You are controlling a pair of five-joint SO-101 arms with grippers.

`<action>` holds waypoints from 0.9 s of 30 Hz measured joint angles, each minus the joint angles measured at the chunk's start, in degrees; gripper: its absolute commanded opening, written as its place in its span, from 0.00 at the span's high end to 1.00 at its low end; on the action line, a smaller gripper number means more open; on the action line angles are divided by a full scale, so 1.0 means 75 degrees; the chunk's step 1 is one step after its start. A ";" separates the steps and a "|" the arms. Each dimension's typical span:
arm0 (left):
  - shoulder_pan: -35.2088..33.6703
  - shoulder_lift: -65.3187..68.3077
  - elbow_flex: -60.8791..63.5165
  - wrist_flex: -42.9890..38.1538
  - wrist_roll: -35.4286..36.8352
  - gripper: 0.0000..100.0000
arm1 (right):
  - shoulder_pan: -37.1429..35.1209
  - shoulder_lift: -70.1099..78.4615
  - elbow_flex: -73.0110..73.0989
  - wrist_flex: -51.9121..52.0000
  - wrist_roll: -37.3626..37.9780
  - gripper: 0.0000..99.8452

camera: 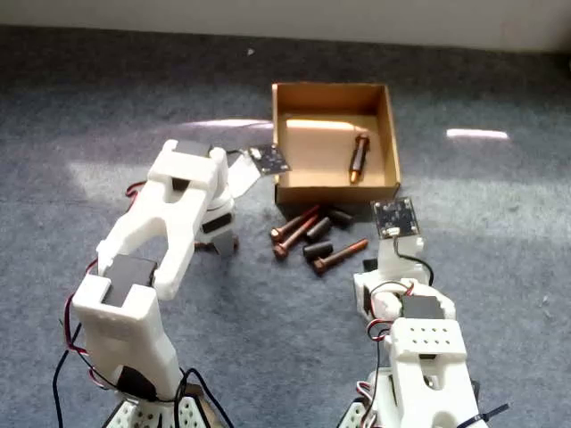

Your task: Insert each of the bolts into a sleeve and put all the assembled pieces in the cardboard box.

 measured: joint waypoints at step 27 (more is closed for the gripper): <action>0.0305 0.0445 0.0094 0.0012 0.0000 0.99 | 0.0000 0.0000 0.0070 0.0000 0.0117 0.99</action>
